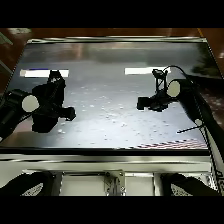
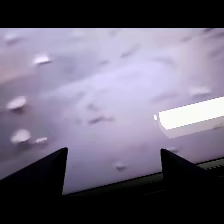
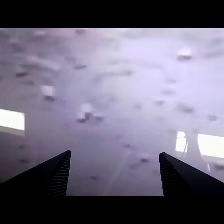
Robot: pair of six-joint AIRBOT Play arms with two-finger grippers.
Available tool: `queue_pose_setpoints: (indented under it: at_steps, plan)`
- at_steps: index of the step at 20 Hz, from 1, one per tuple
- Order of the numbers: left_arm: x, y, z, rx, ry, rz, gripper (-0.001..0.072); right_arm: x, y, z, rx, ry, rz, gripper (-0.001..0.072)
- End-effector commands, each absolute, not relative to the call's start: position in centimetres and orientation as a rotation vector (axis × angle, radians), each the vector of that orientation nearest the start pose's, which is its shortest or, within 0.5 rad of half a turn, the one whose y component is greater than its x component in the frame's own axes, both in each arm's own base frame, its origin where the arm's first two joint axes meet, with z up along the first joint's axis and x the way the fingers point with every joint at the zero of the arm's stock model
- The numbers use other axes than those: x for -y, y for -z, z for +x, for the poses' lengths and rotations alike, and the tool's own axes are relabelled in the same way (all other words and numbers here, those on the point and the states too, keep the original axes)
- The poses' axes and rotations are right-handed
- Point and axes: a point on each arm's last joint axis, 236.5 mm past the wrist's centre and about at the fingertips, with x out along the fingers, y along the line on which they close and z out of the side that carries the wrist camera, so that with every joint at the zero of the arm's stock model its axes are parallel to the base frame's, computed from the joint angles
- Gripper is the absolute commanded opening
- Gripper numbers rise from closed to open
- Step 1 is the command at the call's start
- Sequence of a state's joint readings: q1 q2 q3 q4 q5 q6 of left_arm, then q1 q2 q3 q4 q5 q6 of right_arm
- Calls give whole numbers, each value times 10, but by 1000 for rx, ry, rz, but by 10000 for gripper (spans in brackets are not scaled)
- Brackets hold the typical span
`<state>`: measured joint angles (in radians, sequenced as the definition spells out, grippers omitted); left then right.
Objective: Fold the shirts.
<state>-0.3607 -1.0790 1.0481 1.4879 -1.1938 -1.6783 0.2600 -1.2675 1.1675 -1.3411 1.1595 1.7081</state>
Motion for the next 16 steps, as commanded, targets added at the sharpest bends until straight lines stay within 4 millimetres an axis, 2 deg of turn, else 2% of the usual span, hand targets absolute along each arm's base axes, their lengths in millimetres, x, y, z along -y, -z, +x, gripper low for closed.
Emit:
queue_pose_setpoints:
  at_steps: [1, 16]
  plan:
    - [137, -38, 314, -1242, 295, 55, 707, -147, -21, 359, -1299, -261, 164, 672]
    - [138, -38, 315, -1235, 296, 54, 707, -147, -21, 359, -1299, -261, 164, 672]
